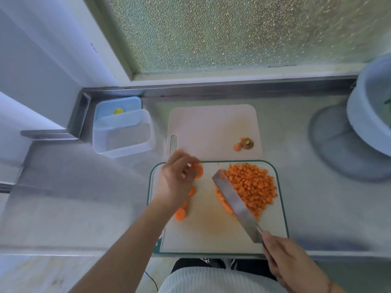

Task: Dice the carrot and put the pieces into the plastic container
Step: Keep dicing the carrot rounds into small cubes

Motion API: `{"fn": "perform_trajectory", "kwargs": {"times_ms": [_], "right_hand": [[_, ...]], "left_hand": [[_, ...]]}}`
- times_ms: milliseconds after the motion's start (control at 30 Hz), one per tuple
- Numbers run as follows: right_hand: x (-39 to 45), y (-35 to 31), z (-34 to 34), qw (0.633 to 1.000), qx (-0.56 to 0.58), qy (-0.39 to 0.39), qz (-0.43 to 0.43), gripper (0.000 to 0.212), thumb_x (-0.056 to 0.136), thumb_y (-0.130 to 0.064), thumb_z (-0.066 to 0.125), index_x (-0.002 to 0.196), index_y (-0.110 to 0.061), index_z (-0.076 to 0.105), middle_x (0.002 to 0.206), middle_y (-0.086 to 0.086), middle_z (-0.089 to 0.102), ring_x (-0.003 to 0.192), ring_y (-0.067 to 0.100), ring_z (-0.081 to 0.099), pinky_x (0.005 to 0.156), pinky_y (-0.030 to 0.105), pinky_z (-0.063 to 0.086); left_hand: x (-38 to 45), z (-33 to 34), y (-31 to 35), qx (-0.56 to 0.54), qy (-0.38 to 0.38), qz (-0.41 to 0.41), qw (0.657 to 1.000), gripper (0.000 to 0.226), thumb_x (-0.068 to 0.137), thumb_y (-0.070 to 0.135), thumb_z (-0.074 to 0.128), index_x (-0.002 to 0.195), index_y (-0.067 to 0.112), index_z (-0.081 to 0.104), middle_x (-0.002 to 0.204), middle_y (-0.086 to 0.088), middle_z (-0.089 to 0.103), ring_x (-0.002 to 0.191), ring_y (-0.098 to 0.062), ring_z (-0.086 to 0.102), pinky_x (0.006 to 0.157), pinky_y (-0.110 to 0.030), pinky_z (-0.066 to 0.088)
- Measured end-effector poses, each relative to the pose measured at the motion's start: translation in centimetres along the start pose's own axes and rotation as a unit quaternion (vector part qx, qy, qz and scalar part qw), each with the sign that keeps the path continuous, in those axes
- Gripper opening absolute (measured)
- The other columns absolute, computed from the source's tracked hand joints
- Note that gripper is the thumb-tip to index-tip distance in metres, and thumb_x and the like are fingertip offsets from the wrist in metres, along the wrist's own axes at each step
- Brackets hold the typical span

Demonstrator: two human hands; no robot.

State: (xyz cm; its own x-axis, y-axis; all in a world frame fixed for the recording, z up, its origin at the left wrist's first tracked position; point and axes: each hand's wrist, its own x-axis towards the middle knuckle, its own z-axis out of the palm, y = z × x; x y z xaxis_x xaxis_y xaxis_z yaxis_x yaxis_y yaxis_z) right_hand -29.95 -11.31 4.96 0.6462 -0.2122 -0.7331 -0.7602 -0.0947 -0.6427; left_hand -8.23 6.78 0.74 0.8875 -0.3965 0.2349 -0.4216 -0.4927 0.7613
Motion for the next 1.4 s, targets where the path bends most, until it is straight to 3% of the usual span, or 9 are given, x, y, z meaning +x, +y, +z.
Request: {"fn": "perform_trajectory", "kwargs": {"times_ms": [167, 267, 400, 500, 633, 833, 1167, 1300, 1400], "right_hand": [[0.8, 0.7, 0.8, 0.997, 0.024, -0.066, 0.022, 0.047, 0.096, -0.05, 0.04, 0.062, -0.017, 0.041, 0.05, 0.002, 0.03, 0.04, 0.013, 0.024, 0.04, 0.017, 0.02], [1.4, 0.7, 0.7, 0.997, 0.017, -0.065, 0.028, 0.048, 0.095, -0.053, 0.039, 0.064, -0.016, 0.039, 0.049, 0.0, 0.029, 0.039, 0.013, 0.021, 0.04, 0.018, 0.019], [1.4, 0.2, -0.1, 0.998, 0.022, -0.044, 0.039, 0.048, 0.093, -0.053, 0.037, 0.069, -0.012, 0.039, 0.048, 0.0, 0.025, 0.034, 0.011, 0.018, 0.037, 0.014, 0.016], [1.3, -0.1, -0.1, 0.999, -0.027, -0.031, 0.006, 0.055, 0.083, -0.064, 0.035, 0.066, -0.012, 0.041, 0.046, -0.003, 0.032, 0.033, 0.009, 0.026, 0.035, 0.018, 0.022], [1.0, 1.0, 0.4, 0.965, -0.231, 0.013, -0.119, 0.069, 0.079, -0.08, 0.022, 0.064, -0.019, 0.048, 0.053, -0.002, 0.054, 0.05, 0.011, 0.052, 0.051, 0.03, 0.037], [0.0, 1.7, 1.4, 0.958, -0.251, 0.015, -0.141, 0.059, 0.075, -0.076, 0.023, 0.064, -0.022, 0.045, 0.055, -0.001, 0.052, 0.057, 0.009, 0.054, 0.054, 0.02, 0.038], [0.3, 2.6, 1.7, 0.963, -0.228, 0.043, -0.137, 0.054, 0.08, -0.068, 0.024, 0.061, -0.023, 0.045, 0.05, -0.003, 0.05, 0.057, 0.007, 0.054, 0.05, 0.019, 0.037], [-0.5, 3.5, 1.6, 0.962, -0.224, 0.034, -0.151, 0.054, 0.083, -0.071, 0.018, 0.072, -0.032, 0.053, 0.068, -0.02, 0.061, 0.073, -0.002, 0.058, 0.062, 0.014, 0.04], [-1.1, 3.8, 1.4, 0.962, -0.237, 0.025, -0.131, 0.076, 0.074, -0.082, 0.004, 0.09, -0.035, 0.062, 0.084, -0.021, 0.068, 0.089, -0.007, 0.059, 0.076, 0.01, 0.042]], "left_hand": [[-7.9, 1.0, -0.9, -0.02, -0.039, 0.013, 0.999, 0.006, 0.079, 0.003, 0.074, 0.082, 0.008, 0.075, 0.096, 0.009, 0.061, 0.079, -0.001, 0.058, 0.068, -0.015, 0.05], [-10.2, 2.4, -1.3, -0.02, -0.088, 0.048, 0.995, 0.007, 0.087, 0.013, 0.067, 0.087, 0.011, 0.074, 0.101, 0.01, 0.059, 0.085, -0.003, 0.058, 0.078, -0.009, 0.045], [-11.0, 2.9, -1.6, 0.026, -0.119, 0.102, 0.987, 0.015, 0.093, 0.019, 0.064, 0.098, 0.009, 0.074, 0.108, 0.0, 0.063, 0.097, -0.014, 0.06, 0.086, -0.019, 0.047], [-11.0, 2.6, -1.6, 0.078, -0.126, 0.157, 0.977, 0.016, 0.095, 0.023, 0.065, 0.101, 0.011, 0.073, 0.11, -0.002, 0.065, 0.1, -0.02, 0.057, 0.092, -0.025, 0.042], [-11.2, 2.7, -1.6, 0.084, -0.115, 0.18, 0.973, 0.016, 0.096, 0.021, 0.061, 0.101, 0.009, 0.073, 0.111, -0.004, 0.065, 0.1, -0.025, 0.058, 0.088, -0.034, 0.048], [-11.8, 3.0, -2.2, 0.066, -0.149, 0.174, 0.971, 0.013, 0.091, 0.007, 0.064, 0.101, 0.004, 0.073, 0.113, -0.009, 0.066, 0.103, -0.033, 0.061, 0.088, -0.042, 0.051], [-12.6, 4.4, -1.6, 0.065, -0.087, 0.192, 0.975, 0.01, 0.09, 0.011, 0.075, 0.099, 0.007, 0.076, 0.112, -0.001, 0.07, 0.105, -0.028, 0.063, 0.089, -0.04, 0.052], [-12.7, 4.4, -1.6, 0.045, -0.078, 0.196, 0.976, 0.011, 0.088, 0.005, 0.077, 0.099, 0.003, 0.077, 0.112, -0.005, 0.072, 0.107, -0.028, 0.065, 0.094, -0.038, 0.054], [-12.7, 4.6, -1.7, 0.033, -0.073, 0.197, 0.977, 0.009, 0.087, 0.004, 0.077, 0.096, 0.002, 0.077, 0.107, -0.005, 0.072, 0.104, -0.028, 0.066, 0.092, -0.039, 0.054]]}}
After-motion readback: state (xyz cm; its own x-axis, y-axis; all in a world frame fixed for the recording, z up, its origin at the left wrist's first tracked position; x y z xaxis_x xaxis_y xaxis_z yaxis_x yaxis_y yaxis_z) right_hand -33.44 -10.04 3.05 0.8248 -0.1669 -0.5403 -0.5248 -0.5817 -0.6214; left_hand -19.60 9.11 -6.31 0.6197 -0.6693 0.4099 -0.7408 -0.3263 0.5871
